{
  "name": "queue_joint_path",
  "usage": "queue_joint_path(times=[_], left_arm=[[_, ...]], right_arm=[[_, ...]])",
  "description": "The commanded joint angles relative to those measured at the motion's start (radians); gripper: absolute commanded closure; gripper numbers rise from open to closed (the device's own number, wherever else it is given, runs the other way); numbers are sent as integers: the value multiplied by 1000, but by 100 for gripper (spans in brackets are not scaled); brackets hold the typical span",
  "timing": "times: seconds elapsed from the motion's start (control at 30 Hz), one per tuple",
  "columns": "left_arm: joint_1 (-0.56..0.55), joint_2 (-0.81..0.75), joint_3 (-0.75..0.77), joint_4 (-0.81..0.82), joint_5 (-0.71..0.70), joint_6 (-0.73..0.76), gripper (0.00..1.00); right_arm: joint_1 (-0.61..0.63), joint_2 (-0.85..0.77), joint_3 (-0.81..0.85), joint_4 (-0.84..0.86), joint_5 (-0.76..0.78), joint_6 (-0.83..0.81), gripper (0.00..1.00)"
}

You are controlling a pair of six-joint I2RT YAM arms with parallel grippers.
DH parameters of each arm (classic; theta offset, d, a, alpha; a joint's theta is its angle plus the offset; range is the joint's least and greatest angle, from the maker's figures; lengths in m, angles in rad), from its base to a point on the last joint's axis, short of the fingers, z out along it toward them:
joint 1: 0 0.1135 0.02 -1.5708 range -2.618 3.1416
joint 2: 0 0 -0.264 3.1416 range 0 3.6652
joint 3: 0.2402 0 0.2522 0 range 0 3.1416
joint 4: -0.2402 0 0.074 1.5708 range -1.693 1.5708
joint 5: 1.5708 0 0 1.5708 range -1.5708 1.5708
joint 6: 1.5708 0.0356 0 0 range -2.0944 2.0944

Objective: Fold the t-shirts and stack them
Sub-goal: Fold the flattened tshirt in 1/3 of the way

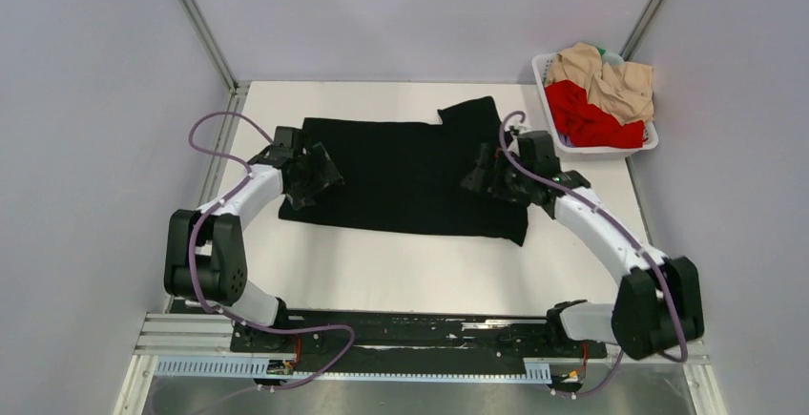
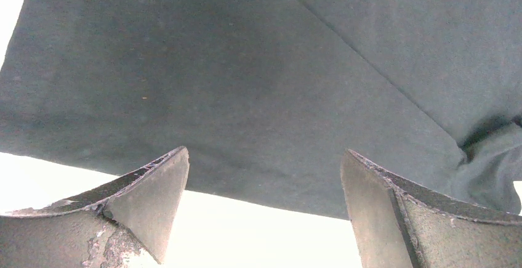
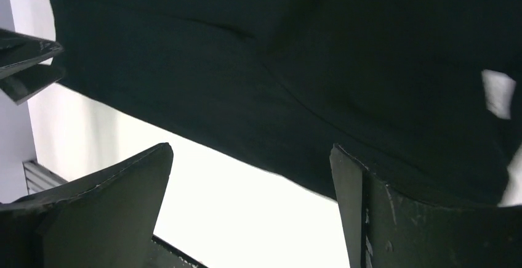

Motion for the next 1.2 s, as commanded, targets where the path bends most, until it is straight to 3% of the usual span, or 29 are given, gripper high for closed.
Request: queue_joint_path(times=[0.0, 0.23, 0.43, 0.63, 0.87, 1.0, 1.17], left_arm=[[-12, 40, 39, 43, 40, 16, 0], [-12, 106, 47, 54, 35, 19, 0], [-12, 132, 68, 42, 17, 23, 0], [-13, 148, 112, 32, 9, 12, 0], [-38, 191, 120, 86, 23, -23, 0], [-66, 248, 114, 94, 41, -32, 0], [-100, 213, 25, 106, 29, -48, 0]], right_arm=[[97, 231, 156, 131, 10, -60, 0], [128, 624, 445, 169, 36, -97, 0], [142, 799, 595, 189, 35, -136, 1], [148, 680, 538, 134, 150, -187, 0], [149, 441, 226, 84, 228, -116, 0], [147, 454, 147, 12, 320, -65, 0], [145, 471, 66, -76, 387, 25, 0]])
